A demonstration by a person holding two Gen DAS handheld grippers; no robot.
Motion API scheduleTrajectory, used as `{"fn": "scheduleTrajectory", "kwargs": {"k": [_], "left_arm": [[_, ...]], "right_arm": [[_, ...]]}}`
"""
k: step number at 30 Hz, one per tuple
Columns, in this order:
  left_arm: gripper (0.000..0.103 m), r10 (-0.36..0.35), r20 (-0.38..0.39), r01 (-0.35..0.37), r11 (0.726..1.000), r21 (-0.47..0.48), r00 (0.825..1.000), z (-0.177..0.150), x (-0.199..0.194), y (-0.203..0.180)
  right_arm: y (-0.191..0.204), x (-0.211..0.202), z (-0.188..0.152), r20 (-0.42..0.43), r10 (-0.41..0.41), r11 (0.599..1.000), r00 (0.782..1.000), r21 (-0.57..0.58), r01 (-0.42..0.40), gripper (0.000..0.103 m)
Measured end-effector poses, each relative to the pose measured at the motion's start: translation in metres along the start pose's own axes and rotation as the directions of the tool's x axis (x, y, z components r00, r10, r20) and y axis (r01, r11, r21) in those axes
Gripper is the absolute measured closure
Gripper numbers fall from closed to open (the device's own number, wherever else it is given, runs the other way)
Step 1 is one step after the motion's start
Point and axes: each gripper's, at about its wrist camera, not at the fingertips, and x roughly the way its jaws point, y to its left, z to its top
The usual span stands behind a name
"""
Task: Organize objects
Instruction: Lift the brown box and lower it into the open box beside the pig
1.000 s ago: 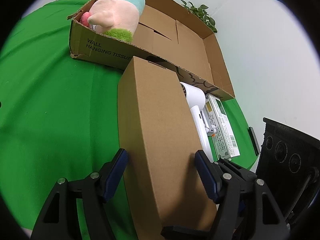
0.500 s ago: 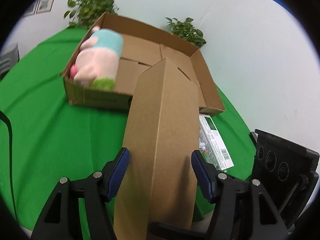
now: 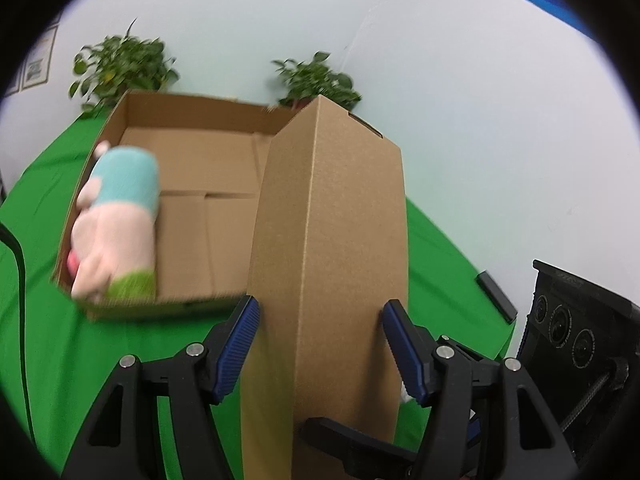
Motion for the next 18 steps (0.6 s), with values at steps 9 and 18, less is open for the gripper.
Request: {"fn": "scheduleTrajectory", "kwargs": {"k": [9,18], "left_arm": [[0.039,-0.042,0.086,0.038,0.998,0.048,0.995,0.058,-0.003,0.004],[0.039,-0.047,0.161,0.041,0.998,0.042,0.986,0.122,-0.008,0.026]], "right_arm": [[-0.005,-0.033,0.056,0.091,-0.05,0.995,0.995,-0.076,0.057,0.018],[0.013,-0.011,0.132,0.132,-0.048,0.983,0.99,-0.167,0.07,0.018]]}}
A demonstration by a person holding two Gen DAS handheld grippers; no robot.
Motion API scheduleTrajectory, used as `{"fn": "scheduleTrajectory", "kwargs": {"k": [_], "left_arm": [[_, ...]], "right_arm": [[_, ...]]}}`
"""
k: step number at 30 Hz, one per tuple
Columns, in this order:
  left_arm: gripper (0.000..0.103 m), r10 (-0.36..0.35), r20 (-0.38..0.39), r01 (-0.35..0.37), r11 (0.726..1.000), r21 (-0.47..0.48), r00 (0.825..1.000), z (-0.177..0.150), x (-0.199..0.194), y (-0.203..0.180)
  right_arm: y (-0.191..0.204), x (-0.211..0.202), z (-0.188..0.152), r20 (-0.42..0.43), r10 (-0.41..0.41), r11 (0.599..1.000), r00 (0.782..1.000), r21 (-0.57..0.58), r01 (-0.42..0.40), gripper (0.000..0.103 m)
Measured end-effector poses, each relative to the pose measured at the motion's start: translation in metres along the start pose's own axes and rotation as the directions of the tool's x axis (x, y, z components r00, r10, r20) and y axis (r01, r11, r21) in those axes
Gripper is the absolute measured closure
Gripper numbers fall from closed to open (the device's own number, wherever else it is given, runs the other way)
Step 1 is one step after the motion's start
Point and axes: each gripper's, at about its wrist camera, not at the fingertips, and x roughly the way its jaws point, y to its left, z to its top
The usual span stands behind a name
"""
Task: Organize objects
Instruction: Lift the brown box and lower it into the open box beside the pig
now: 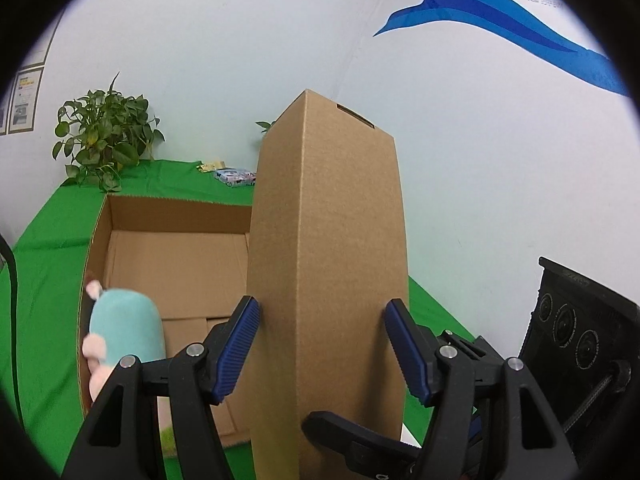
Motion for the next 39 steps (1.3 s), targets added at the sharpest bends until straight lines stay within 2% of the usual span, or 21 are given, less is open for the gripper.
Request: {"fn": "scheduleTrajectory", "kwargs": {"k": [5,9,15,23,28,34,39], "left_arm": [[0.039,0.011,-0.012,-0.011,0.999,-0.033,1.0,0.016,0.015,0.023],[0.039,0.027,-0.045,-0.031,0.996,-0.081,0.999,0.013,0.036,0.048],[0.039,0.026,-0.115,-0.048,0.981,-0.189,0.993,-0.011,0.08,0.083],[0.038,0.055,-0.182,-0.097,0.968,-0.233,0.982,-0.029,0.11,0.112],[0.041,0.101,-0.251,-0.156,0.965,-0.212,0.963,-0.043,0.125,0.12],[0.044,0.17,-0.29,-0.224,0.96,-0.167,0.942,-0.047,0.134,0.111],[0.058,0.235,-0.324,-0.289,0.949,-0.128,0.916,-0.052,0.132,0.105]], "right_arm": [[-0.012,0.037,0.035,-0.027,0.01,1.0,1.0,-0.009,-0.01,0.018],[-0.025,0.078,0.047,-0.073,0.033,0.999,0.997,0.0,-0.033,0.018],[-0.041,0.145,0.033,-0.142,0.035,0.999,0.989,0.031,-0.031,0.02],[-0.054,0.212,0.005,-0.189,0.055,0.995,0.98,0.088,-0.039,0.023],[-0.06,0.244,-0.013,-0.22,0.078,0.99,0.972,0.133,-0.049,0.025],[-0.067,0.264,-0.024,-0.242,0.069,0.982,0.968,0.189,-0.022,0.036],[-0.067,0.275,-0.028,-0.265,0.055,0.982,0.963,0.189,-0.004,0.043]]}}
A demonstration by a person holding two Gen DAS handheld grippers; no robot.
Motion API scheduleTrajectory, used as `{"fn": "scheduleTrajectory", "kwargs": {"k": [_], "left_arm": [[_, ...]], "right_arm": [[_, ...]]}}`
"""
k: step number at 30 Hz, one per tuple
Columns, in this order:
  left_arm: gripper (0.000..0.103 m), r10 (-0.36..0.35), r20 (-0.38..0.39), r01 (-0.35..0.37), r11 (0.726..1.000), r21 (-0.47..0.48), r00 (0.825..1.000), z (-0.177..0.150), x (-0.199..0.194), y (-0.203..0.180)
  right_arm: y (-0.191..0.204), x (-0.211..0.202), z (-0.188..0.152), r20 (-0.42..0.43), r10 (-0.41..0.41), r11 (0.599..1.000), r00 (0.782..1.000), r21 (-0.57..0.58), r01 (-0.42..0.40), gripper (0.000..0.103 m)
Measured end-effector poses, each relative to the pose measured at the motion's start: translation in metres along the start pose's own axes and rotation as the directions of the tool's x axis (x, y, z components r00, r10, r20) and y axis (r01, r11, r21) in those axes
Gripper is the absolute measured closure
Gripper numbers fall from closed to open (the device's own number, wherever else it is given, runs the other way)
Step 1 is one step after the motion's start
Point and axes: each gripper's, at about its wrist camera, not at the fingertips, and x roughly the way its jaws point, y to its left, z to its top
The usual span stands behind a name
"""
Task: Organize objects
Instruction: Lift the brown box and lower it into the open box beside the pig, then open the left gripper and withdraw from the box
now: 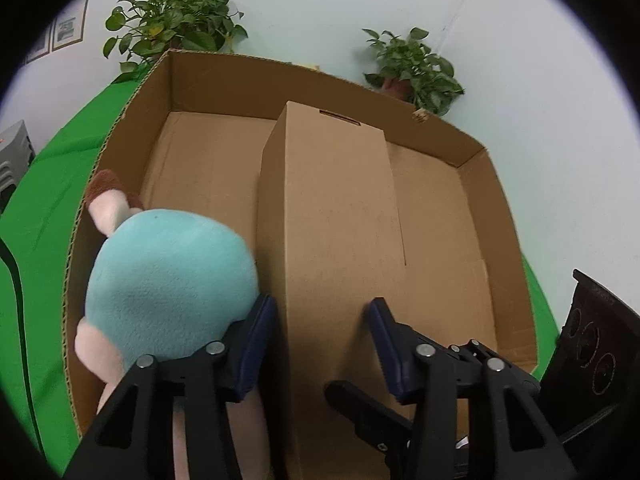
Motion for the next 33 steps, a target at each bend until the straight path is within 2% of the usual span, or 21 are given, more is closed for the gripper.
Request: {"fn": "scheduleTrajectory", "kwargs": {"k": [4,7,13,17,19,20,21,22,23,24,25,27,28,30,33], "left_arm": [[0.058,-0.018,0.007,0.018,1.0,-0.008,1.0,0.0,-0.003,0.004],[0.063,-0.053,0.009,0.053,0.999,-0.005,0.999,-0.003,-0.01,0.003],[0.063,-0.008,0.073,0.007,1.0,0.02,0.997,-0.01,-0.033,-0.004],[0.063,0.005,0.131,-0.012,0.999,0.052,0.991,-0.021,-0.057,-0.013],[0.06,0.041,0.162,-0.056,0.994,0.09,0.986,-0.028,-0.068,-0.022],[0.059,0.069,0.187,-0.092,0.988,0.12,0.98,-0.033,-0.076,-0.03],[0.057,0.095,0.207,-0.125,0.982,0.14,0.974,-0.037,-0.081,-0.036],[0.049,0.128,0.238,-0.169,0.973,0.16,0.963,-0.043,-0.088,-0.042],[0.039,0.143,0.271,-0.194,0.966,0.172,0.952,-0.049,-0.096,-0.047],[0.033,0.153,0.323,-0.222,0.957,0.187,0.934,-0.058,-0.107,-0.054],[0.021,0.164,0.356,-0.243,0.952,0.188,0.92,-0.063,-0.114,-0.057],[0.019,0.195,0.434,-0.295,0.939,0.175,0.879,-0.08,-0.129,-0.068],[0.019,0.196,0.448,-0.3,0.938,0.175,0.872,-0.085,-0.133,-0.07],[0.019,0.185,0.46,-0.292,0.94,0.174,0.869,-0.097,-0.138,-0.077],[0.019,0.174,0.447,-0.264,0.953,0.147,0.877,-0.116,-0.138,-0.082]], "right_arm": [[0.0,0.012,-0.004,-0.014,-0.009,1.0,1.0,-0.007,0.009,0.044],[0.001,0.021,-0.001,-0.04,-0.007,1.0,0.999,0.008,0.007,0.047],[0.004,0.031,0.008,-0.039,-0.014,1.0,0.999,0.002,0.014,0.047],[-0.007,0.013,-0.013,-0.065,0.007,1.0,0.998,-0.006,-0.008,0.045],[0.0,0.004,-0.017,-0.078,0.0,1.0,0.997,-0.019,-0.002,0.044],[0.002,-0.002,-0.018,-0.071,-0.016,0.999,0.997,-0.036,0.013,0.04],[0.007,-0.012,-0.021,-0.044,-0.034,0.998,0.998,-0.061,0.032,0.029],[0.011,-0.024,-0.023,-0.015,-0.041,0.996,0.999,-0.079,0.04,0.022],[0.015,-0.039,-0.027,0.021,-0.051,0.994,0.998,-0.096,0.053,0.007],[0.017,-0.054,-0.032,0.062,-0.072,0.991,0.995,-0.108,0.079,0.0],[0.018,-0.073,-0.039,0.112,-0.101,0.988,0.989,-0.109,0.114,0.0],[0.018,-0.105,-0.056,0.164,-0.144,0.983,0.976,-0.091,0.161,0.0],[0.017,-0.117,-0.064,0.17,-0.162,0.981,0.972,-0.081,0.178,0.0],[0.015,-0.139,-0.081,0.18,-0.188,0.977,0.965,-0.063,0.202,0.0],[0.013,-0.165,-0.1,0.172,-0.222,0.971,0.96,-0.045,0.233,0.0]]}}
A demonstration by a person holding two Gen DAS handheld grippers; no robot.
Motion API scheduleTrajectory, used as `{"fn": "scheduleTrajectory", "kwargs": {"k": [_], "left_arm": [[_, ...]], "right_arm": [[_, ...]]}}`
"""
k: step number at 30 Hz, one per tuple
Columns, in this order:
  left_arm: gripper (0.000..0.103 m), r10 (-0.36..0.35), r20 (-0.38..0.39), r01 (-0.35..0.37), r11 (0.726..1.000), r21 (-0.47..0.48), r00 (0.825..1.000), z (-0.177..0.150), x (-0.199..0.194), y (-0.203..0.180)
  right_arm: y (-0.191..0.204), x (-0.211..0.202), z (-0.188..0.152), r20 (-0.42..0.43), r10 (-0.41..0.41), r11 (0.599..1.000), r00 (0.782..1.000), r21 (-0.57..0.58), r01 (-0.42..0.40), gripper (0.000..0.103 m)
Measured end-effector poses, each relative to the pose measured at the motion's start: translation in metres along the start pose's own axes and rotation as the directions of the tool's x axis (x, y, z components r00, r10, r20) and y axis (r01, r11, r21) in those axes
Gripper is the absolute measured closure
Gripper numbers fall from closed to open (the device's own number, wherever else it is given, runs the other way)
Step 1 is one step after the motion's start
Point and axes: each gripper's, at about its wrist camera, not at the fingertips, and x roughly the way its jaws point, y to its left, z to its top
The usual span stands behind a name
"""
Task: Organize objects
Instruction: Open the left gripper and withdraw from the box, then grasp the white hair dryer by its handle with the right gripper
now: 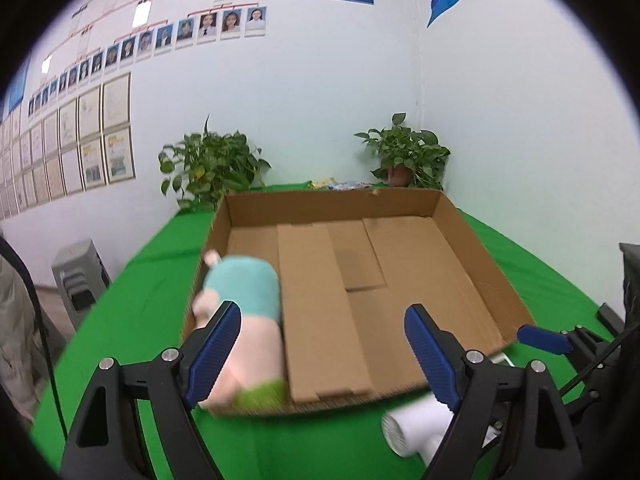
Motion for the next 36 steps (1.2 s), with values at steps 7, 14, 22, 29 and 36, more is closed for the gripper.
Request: {"fn": "scheduleTrajectory", "kwargs": {"k": [7,14,22,29,36], "left_arm": [[0.019,-0.011,-0.017,0.01,0.999,-0.049,1.0,-0.014,-0.008,-0.01],[0.02,-0.027,-0.041,0.024,0.997,-0.076,0.999,-0.016,-0.004,-0.007],[0.1,-0.12,-0.081,0.113,0.99,-0.085,0.989,-0.027,0.008,-0.016],[0.005,-0.153,-0.109,0.138,0.982,-0.132,0.982,-0.032,0.013,-0.018],[0.005,-0.227,-0.181,0.184,0.957,-0.226,0.957,-0.038,0.023,-0.004]], "right_arm": [[-0.001,-0.041,-0.019,0.018,-0.054,0.998,0.998,-0.033,0.055,0.0],[-0.005,-0.053,-0.024,0.05,-0.04,0.999,0.998,-0.027,0.041,0.001],[-0.017,-0.044,-0.037,-0.015,-0.063,0.998,0.998,0.016,0.063,0.076],[-0.021,-0.043,-0.048,-0.031,-0.035,0.999,0.999,0.035,0.036,0.007],[-0.022,-0.039,-0.058,-0.044,0.017,0.999,0.999,0.036,-0.015,0.001]]}}
